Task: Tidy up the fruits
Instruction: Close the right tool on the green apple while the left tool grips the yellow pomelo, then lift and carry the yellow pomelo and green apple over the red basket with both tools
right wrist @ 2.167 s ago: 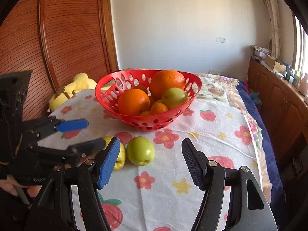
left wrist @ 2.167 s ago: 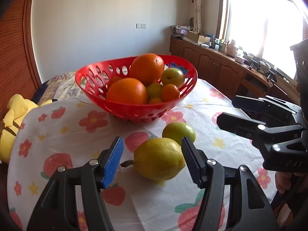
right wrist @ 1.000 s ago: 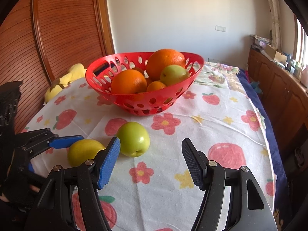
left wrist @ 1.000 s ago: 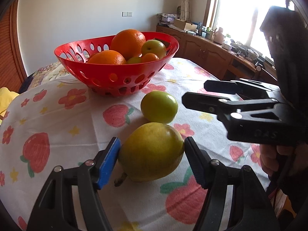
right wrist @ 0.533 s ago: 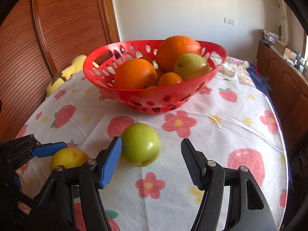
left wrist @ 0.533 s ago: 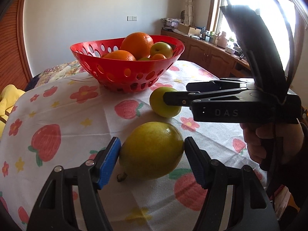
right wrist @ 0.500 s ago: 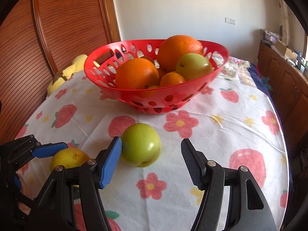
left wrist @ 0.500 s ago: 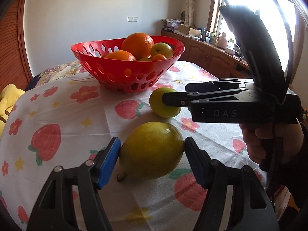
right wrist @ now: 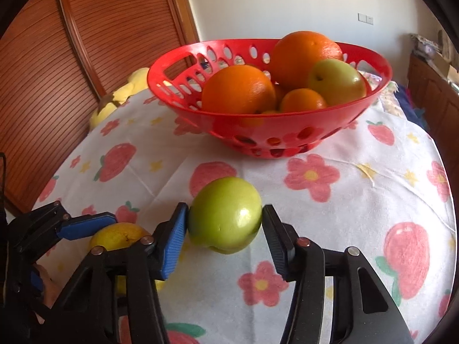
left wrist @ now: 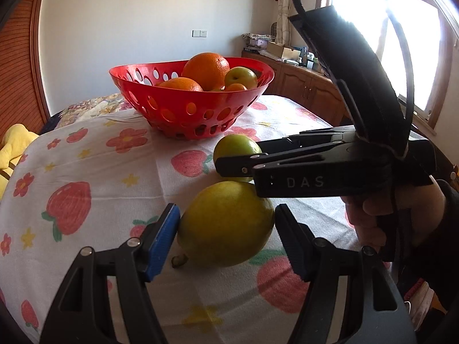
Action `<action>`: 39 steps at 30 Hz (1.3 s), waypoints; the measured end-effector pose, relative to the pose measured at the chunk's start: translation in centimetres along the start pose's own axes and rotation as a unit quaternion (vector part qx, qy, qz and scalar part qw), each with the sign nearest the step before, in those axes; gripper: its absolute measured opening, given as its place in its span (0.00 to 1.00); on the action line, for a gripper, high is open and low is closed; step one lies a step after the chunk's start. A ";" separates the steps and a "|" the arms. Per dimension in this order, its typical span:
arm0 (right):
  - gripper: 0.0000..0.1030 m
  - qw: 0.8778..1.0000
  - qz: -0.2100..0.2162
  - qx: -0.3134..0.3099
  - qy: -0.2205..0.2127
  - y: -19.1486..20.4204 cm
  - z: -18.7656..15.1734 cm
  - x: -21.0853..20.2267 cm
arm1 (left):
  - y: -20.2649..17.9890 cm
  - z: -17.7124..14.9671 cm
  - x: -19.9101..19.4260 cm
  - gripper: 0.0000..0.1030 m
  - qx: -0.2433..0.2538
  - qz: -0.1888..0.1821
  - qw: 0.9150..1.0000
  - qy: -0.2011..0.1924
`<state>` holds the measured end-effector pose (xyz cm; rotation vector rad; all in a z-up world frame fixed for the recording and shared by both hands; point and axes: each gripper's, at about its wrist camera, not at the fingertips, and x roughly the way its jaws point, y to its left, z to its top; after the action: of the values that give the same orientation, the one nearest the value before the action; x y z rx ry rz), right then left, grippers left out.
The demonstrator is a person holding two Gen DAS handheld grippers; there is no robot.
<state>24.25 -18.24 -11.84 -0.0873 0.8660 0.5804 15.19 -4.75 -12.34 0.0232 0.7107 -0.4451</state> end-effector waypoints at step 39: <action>0.51 0.996 -0.071 0.024 -0.054 -0.3 -7.7 -7.2 | -0.6 -0.2 0.5 0.69 0.018 0.003 1.000 0.016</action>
<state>15.46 -23.97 -11.59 -0.0727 0.7623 0.4279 15.15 -5.51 -12.77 0.0657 0.7343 -0.4528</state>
